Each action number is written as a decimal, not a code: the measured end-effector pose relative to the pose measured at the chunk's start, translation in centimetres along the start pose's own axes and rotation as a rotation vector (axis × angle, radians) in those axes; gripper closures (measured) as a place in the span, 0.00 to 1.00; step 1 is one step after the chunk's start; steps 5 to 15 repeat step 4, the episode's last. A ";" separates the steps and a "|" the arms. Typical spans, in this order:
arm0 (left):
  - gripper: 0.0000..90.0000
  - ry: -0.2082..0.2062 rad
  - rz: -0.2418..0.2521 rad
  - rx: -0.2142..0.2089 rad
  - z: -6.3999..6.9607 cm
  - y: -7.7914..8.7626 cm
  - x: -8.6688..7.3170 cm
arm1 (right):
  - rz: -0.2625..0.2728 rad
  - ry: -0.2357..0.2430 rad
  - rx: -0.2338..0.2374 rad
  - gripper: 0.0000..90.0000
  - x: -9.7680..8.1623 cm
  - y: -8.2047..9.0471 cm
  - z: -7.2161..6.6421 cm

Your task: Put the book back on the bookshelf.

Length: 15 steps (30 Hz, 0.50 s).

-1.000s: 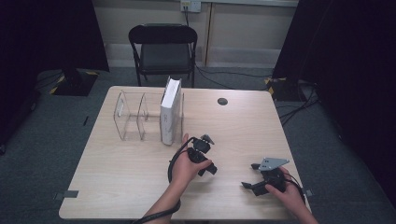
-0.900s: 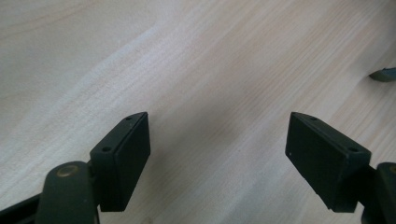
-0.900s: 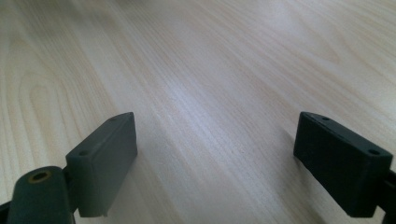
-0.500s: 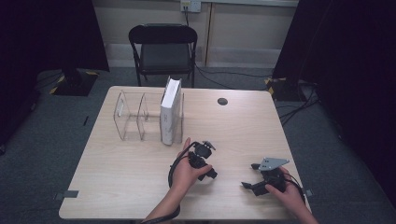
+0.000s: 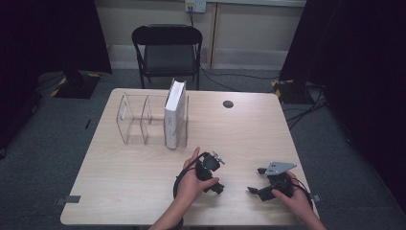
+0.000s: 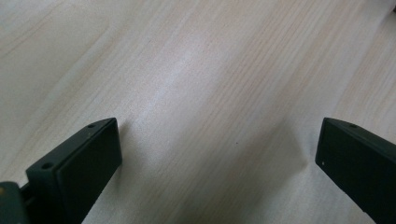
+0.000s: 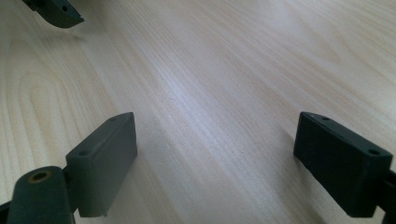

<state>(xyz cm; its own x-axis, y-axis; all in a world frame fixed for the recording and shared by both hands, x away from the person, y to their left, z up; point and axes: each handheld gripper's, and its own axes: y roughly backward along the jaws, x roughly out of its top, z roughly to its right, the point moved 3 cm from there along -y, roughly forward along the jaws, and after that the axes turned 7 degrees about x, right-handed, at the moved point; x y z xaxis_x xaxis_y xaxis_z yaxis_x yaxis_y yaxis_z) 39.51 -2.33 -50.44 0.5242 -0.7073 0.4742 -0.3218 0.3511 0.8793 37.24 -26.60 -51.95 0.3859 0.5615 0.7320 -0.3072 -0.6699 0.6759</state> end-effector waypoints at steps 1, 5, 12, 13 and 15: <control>0.00 -0.010 -0.002 0.002 0.0 0.0 0.0 | 0.000 0.001 0.000 0.14 0.0 0.0 0.0; 0.00 -0.023 0.010 0.010 0.1 0.0 -0.2 | 0.000 0.000 0.000 0.14 0.0 0.0 0.0; 0.00 -0.023 0.010 0.010 0.1 0.0 -0.2 | 0.000 0.000 0.000 0.14 0.0 0.0 0.0; 0.00 -0.023 0.010 0.010 0.1 0.0 -0.2 | 0.000 0.000 0.000 0.14 0.0 0.0 0.0; 0.00 -0.023 0.010 0.010 0.1 0.0 -0.2 | 0.000 0.000 0.000 0.14 0.0 0.0 0.0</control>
